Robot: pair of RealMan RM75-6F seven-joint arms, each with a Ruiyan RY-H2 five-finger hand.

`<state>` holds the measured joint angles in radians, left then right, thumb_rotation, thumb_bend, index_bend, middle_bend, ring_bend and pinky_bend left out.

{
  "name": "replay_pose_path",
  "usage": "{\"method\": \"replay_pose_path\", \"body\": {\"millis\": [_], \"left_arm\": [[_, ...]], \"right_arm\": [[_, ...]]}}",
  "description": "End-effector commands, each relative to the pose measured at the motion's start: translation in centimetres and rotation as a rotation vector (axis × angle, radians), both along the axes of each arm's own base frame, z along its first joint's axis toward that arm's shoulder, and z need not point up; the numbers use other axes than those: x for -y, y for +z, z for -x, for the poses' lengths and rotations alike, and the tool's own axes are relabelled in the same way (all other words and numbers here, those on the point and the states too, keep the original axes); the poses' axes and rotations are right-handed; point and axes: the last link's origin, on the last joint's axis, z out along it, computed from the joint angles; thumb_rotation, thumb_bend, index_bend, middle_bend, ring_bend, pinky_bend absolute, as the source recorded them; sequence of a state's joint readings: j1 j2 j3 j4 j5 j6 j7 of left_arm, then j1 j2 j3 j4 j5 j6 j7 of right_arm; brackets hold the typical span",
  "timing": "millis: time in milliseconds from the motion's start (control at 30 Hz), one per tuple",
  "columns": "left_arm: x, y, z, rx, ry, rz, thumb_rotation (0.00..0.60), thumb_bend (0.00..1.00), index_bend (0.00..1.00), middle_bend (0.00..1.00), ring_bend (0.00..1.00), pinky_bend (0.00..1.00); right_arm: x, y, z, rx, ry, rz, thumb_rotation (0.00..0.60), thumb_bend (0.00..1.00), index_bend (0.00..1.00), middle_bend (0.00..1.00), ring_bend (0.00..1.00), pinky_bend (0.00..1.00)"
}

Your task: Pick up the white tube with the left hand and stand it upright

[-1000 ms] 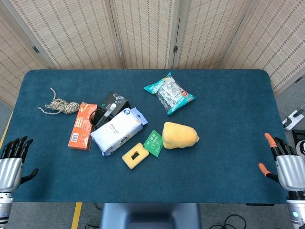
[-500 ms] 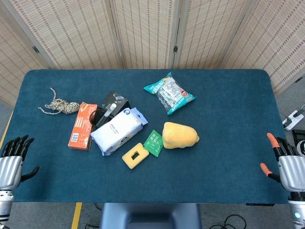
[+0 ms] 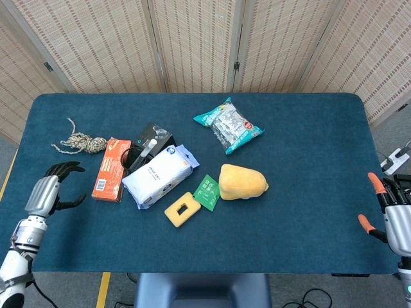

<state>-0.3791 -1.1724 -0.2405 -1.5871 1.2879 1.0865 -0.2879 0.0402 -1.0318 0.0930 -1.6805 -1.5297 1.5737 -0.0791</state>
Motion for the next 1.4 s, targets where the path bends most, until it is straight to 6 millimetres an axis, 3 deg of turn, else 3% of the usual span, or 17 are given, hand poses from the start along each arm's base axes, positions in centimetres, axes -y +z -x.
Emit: {"method": "replay_pose_path", "body": {"millis": [33, 400, 633, 1033, 1400], "left_arm": [[-3.4, -1.2, -2.2, 0.126, 0.017, 0.067, 0.6, 0.33, 0.35, 0.23, 0.18, 0.15], [-9.1, -5.2, -5.4, 0.303, 0.111, 0.196, 0.6, 0.3, 0.35, 0.23, 0.18, 0.15], [-11.9, -7.2, -6.7, 0.316, 0.141, 0.19, 0.6, 0.29, 0.37, 0.23, 0.18, 0.15], [-14.3, -9.9, -8.1, 0.271, 0.172, 0.172, 0.6, 0.29, 0.4, 0.25, 0.18, 0.15], [-15.1, -10.2, -8.8, 0.279, 0.185, 0.143, 0.6, 0.29, 0.46, 0.27, 0.19, 0.15]], "right_arm": [[0.0, 0.0, 0.0, -0.001, 0.002, 0.001, 0.6, 0.18, 0.05, 0.18, 0.13, 0.27], [-0.4, 0.3, 0.1, -0.006, 0.0, 0.011, 0.6, 0.18, 0.05, 0.19, 0.13, 0.27], [-0.5, 0.1, 0.1, -0.004, -0.008, 0.01, 0.6, 0.18, 0.05, 0.19, 0.14, 0.27], [-0.2, -0.5, 0.1, 0.0, -0.024, -0.01, 0.6, 0.18, 0.05, 0.19, 0.14, 0.27], [-0.1, -0.8, 0.4, 0.006, -0.038, -0.018, 0.6, 0.18, 0.05, 0.19, 0.14, 0.27]]}}
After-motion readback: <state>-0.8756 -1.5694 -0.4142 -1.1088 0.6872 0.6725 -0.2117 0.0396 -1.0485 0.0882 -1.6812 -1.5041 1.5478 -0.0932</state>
